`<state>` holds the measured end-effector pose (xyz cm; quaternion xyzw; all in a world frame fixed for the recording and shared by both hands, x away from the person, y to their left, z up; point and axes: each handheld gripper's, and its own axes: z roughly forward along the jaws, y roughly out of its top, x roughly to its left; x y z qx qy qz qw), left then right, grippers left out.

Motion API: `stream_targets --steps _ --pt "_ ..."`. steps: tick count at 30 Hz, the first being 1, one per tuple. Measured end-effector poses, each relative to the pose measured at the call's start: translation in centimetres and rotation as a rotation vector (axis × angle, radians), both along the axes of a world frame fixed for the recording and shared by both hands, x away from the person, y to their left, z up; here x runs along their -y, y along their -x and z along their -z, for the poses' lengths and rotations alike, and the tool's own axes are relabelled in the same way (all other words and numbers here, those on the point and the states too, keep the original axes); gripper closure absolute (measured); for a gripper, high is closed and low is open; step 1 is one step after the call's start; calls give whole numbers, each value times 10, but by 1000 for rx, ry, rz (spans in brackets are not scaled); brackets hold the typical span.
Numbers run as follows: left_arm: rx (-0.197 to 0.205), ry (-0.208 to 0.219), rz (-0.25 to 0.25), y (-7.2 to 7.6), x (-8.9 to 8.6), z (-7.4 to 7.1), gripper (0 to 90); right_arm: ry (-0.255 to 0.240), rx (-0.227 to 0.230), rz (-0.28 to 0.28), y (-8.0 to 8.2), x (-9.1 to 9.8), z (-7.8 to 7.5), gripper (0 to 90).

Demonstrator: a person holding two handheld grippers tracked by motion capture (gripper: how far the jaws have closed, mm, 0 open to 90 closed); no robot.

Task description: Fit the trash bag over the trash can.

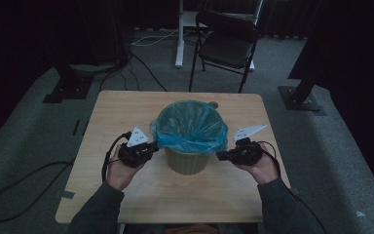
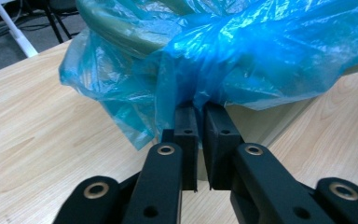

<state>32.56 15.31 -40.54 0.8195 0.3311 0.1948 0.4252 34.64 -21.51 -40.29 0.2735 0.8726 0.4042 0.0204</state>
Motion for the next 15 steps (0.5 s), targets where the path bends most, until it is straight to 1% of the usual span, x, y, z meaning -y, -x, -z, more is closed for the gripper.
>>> stream_targets --steps 3,8,11,15 --pt "5 20 -13 1 -8 -5 800 -3 10 2 2 2 -2 900" --pt "23 61 -41 3 -20 -14 776 -21 13 9 3 6 -6 898" --pt "41 67 -53 3 -24 -21 754 -22 18 12 4 7 -8 892" --pt "65 77 -55 2 -26 -30 748 -27 25 13 4 8 -10 888"
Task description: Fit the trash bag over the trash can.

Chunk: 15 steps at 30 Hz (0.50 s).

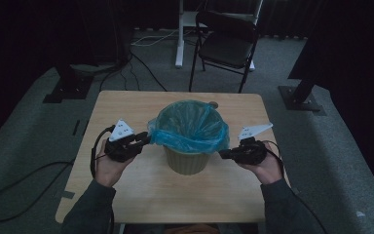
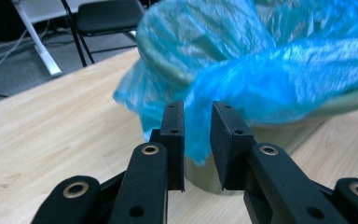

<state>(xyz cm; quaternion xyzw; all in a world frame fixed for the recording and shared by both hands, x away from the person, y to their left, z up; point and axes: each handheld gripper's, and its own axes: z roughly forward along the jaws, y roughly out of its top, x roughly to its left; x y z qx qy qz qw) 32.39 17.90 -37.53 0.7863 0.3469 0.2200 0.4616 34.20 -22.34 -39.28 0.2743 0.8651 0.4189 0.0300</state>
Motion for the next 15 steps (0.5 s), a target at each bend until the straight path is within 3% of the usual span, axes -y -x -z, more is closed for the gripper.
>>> stream_targets --steps 8,11,15 --pt "18 9 -1 -15 9 -14 713 -5 8 2 0 0 -3 854" --pt "-27 27 17 -24 15 -12 709 16 23 7 2 -1 -6 838" --pt "-64 41 41 -28 17 -8 693 8 35 9 4 2 -9 791"
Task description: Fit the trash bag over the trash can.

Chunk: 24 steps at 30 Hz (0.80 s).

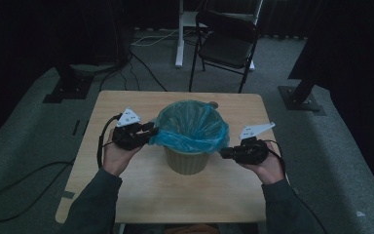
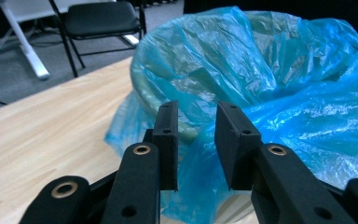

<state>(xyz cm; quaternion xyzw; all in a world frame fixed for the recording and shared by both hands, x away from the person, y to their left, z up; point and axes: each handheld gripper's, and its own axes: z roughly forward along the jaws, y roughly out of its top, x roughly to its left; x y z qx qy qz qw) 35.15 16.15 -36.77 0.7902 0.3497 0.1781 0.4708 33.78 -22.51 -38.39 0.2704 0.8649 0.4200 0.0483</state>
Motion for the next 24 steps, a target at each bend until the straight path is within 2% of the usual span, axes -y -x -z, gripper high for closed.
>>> stream_targets --steps 8,12,20,24 --pt "-25 13 26 5 -3 3 675 -34 32 35 0 5 -9 653" --pt "-48 35 42 8 -6 6 672 -40 43 43 -2 3 -12 640" --pt "-69 29 72 14 -10 9 668 -39 54 78 -10 5 -17 637" --pt "-72 21 81 16 -8 10 668 -36 53 93 -13 6 -18 602"
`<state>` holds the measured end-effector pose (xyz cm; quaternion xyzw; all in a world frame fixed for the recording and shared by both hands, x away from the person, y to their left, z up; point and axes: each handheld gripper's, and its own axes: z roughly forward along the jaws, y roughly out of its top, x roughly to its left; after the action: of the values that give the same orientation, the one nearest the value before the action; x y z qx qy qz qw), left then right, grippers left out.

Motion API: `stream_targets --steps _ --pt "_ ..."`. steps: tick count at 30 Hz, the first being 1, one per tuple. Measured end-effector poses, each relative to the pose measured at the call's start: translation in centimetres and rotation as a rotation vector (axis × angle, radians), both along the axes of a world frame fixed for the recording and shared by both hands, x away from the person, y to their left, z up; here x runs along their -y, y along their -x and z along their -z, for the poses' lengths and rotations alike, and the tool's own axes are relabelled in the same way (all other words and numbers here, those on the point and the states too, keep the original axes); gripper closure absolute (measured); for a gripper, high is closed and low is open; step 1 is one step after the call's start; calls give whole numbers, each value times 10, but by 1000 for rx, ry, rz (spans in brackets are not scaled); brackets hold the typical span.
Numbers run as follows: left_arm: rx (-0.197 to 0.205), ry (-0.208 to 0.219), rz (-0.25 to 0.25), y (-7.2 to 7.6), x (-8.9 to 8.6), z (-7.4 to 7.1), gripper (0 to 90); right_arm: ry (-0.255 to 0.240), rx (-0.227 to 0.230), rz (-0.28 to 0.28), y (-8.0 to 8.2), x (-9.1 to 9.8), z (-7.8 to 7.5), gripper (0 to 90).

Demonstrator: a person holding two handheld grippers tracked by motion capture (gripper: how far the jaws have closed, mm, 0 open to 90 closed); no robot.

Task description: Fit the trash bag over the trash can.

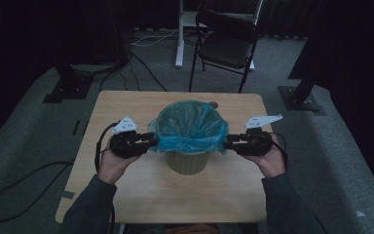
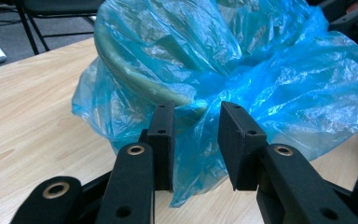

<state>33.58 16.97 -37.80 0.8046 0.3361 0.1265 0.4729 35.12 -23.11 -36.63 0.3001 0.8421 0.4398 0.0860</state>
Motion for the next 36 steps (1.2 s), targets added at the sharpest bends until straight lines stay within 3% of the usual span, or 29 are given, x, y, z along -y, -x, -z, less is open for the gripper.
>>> stream_targets --steps 4,15,19,24,36 --pt "1 -13 9 2 2 2 693 -2 -2 -4 -2 -1 1 594" --pt "10 -26 24 3 6 3 795 3 3 -16 -2 -7 1 690" --pt "17 -15 27 4 7 5 859 7 2 -25 -2 -9 2 832" --pt "21 -18 34 6 8 5 887 16 -6 -55 1 -10 3 883" --pt "17 2 55 18 11 20 891 9 -19 -103 7 -11 7 899"
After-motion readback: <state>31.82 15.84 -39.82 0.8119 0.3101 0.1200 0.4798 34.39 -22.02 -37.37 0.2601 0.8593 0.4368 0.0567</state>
